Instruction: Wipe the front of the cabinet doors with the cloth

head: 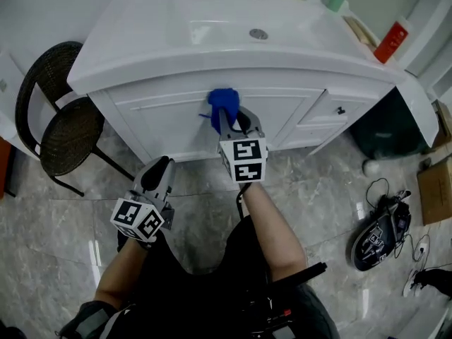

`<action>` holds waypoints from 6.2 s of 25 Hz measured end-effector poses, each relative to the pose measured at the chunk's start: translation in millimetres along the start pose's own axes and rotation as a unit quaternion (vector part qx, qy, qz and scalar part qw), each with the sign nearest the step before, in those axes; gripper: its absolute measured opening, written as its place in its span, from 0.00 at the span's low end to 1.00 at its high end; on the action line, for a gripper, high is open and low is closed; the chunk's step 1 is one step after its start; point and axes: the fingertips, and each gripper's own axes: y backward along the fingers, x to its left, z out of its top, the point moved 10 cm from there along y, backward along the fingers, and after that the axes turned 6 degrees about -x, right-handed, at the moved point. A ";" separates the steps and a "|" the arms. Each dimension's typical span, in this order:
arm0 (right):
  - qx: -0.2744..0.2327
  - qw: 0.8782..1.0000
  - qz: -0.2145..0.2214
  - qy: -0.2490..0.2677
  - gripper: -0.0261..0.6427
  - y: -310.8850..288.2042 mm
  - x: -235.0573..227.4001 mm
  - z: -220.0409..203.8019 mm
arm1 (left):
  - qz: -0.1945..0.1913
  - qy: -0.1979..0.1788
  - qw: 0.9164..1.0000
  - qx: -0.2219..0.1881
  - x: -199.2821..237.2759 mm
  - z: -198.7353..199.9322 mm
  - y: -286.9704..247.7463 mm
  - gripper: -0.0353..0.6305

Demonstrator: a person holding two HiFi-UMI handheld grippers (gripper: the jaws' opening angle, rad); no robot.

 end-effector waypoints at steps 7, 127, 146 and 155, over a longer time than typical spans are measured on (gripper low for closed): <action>-0.049 0.998 0.028 -0.010 0.12 15.1 27.3 3.2 | 0.016 -0.004 1.000 -0.002 16.8 1.2 10.5 0.15; 0.090 0.992 0.077 -0.046 0.12 -64.1 143.1 -200.8 | 0.098 -0.002 0.994 0.038 65.6 -21.2 68.6 0.15; 0.111 0.987 0.100 -0.059 0.12 -21.4 142.7 -212.7 | 0.051 0.014 0.998 0.040 45.1 -29.6 45.6 0.15; 0.087 0.970 0.213 -0.079 0.12 -77.1 250.0 -225.5 | 0.150 -0.014 0.988 0.044 69.4 -16.1 103.8 0.15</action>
